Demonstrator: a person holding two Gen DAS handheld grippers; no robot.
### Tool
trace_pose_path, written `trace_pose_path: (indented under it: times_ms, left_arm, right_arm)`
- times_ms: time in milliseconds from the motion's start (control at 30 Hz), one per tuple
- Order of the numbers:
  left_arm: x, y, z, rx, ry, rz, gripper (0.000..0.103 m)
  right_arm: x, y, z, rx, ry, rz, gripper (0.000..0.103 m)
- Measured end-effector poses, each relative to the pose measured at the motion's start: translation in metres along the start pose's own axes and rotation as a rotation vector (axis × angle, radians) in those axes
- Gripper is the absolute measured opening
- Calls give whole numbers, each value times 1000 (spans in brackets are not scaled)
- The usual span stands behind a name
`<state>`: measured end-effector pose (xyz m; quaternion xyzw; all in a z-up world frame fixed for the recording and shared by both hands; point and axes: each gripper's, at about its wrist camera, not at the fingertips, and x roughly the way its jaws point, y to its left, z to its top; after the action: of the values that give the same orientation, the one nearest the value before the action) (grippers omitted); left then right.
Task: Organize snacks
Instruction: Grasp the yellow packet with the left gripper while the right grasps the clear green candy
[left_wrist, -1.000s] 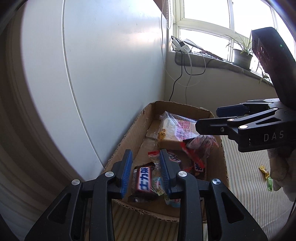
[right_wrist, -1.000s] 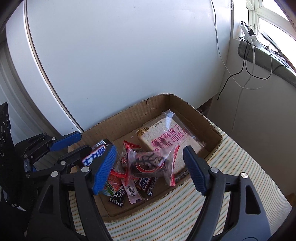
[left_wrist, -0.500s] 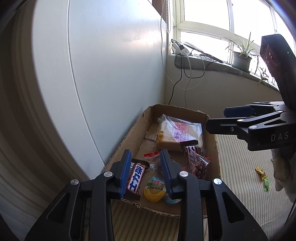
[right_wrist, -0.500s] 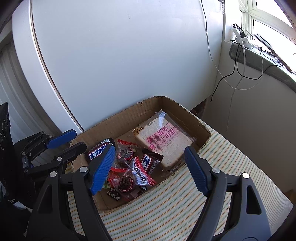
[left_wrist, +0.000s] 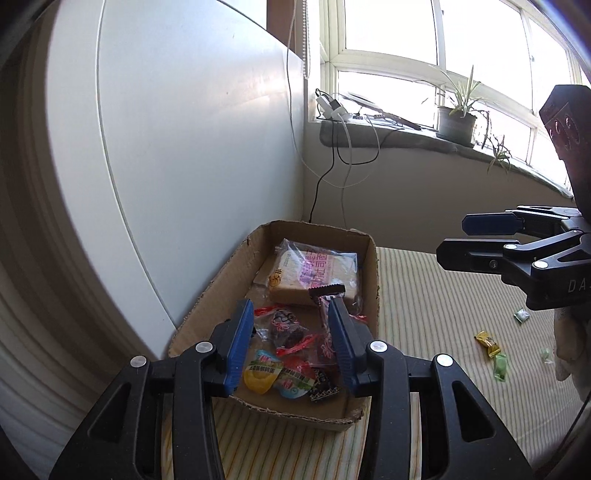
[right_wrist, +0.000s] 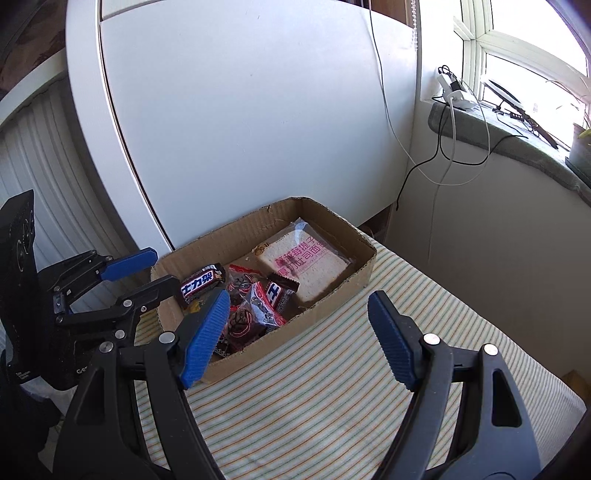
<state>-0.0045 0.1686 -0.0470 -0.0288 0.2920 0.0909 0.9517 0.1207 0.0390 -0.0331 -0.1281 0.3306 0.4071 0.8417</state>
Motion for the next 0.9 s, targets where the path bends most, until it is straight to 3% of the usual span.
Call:
trace_pose_path:
  times_ms: [433,667,900]
  left_arm:
    - [6,-82,-3,66,28,-193,45]
    - [21,-132,-18,83,104,-316,45]
    - [44,-179,-38,105,209,-410,45]
  right_arm:
    - [-95,-71,-69,54,-13,-172,80]
    - [-123,-122,-122,146,37,-287,80]
    - [-130,-155,-178,256,115,-306,80]
